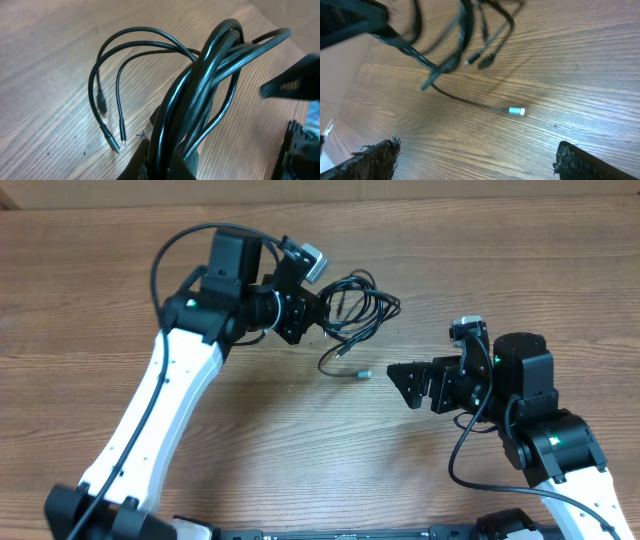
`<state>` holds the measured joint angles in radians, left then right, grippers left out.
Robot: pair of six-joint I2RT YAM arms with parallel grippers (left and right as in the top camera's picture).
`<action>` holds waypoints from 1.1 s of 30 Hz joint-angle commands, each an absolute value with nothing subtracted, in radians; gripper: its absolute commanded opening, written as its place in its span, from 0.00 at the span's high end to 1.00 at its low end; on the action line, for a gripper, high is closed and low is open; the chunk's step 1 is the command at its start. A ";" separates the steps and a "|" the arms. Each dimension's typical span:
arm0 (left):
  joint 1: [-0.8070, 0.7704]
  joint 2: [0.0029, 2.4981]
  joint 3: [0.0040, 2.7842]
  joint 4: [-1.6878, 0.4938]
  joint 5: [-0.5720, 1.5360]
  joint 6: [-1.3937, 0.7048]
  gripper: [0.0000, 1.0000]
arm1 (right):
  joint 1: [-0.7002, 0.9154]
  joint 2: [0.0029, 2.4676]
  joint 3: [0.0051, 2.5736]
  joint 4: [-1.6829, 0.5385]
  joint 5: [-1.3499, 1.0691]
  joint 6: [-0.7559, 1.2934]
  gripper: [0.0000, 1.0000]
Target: Untangle cables
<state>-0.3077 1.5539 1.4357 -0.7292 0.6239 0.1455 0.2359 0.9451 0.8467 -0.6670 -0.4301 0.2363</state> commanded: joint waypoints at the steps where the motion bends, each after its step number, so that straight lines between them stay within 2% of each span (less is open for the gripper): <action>1: -0.307 1.509 1.458 -0.715 0.646 0.066 0.96 | 0.234 0.933 0.874 -0.659 -0.454 0.263 0.00; 10: -0.307 1.505 1.458 -0.712 0.724 -0.111 0.96 | 0.234 0.933 0.874 -0.535 -0.466 0.319 0.00; 19: -0.307 1.505 1.458 -0.735 0.791 -0.165 0.96 | 0.234 0.933 0.874 -0.415 -0.458 0.318 0.00; 24: -0.307 1.505 1.458 -0.751 0.864 -0.165 0.96 | 0.234 0.933 0.874 -0.397 -0.347 0.318 0.04; 33: -0.308 1.505 1.458 -0.809 0.893 -0.163 0.96 | 0.234 0.933 0.873 -0.345 -0.221 0.318 0.04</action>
